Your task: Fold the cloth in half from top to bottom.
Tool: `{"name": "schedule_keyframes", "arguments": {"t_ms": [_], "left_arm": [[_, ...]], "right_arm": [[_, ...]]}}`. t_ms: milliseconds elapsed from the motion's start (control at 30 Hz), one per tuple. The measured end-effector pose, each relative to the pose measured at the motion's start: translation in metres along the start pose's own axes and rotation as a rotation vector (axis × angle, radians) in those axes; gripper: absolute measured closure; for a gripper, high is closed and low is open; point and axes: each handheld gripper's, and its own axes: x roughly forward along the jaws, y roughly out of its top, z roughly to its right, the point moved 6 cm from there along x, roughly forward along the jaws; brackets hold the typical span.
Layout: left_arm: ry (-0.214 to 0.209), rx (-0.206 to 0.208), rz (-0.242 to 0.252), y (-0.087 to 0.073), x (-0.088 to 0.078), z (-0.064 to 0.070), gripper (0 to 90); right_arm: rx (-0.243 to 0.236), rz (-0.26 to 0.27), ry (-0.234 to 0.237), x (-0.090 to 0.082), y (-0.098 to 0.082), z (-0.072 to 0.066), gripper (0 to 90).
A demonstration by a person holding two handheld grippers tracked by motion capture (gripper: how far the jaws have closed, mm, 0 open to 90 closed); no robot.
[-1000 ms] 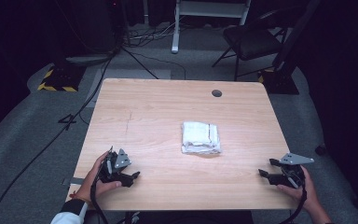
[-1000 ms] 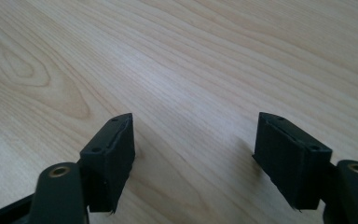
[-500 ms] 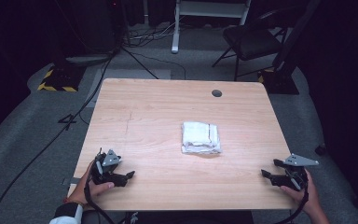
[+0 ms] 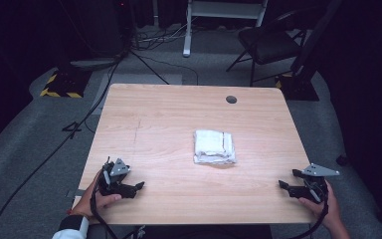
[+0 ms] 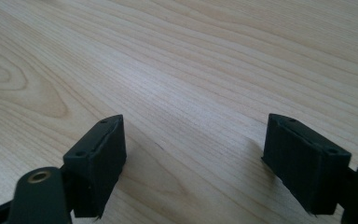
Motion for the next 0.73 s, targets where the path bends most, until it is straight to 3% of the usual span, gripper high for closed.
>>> {"name": "schedule_keyframes", "arguments": {"t_ms": [233,733], "left_arm": [[-0.009,0.018,-0.001,0.0009,0.0006,-0.0039,14.5],[0.014,-0.010,-0.015,0.0021,0.0031,-0.0072,8.4]], "right_arm": [[0.000,0.000,0.000,0.0000,0.0000,0.0001,21.3],[0.000,0.000,-0.001,0.0000,0.0000,0.0001,21.0]]}}
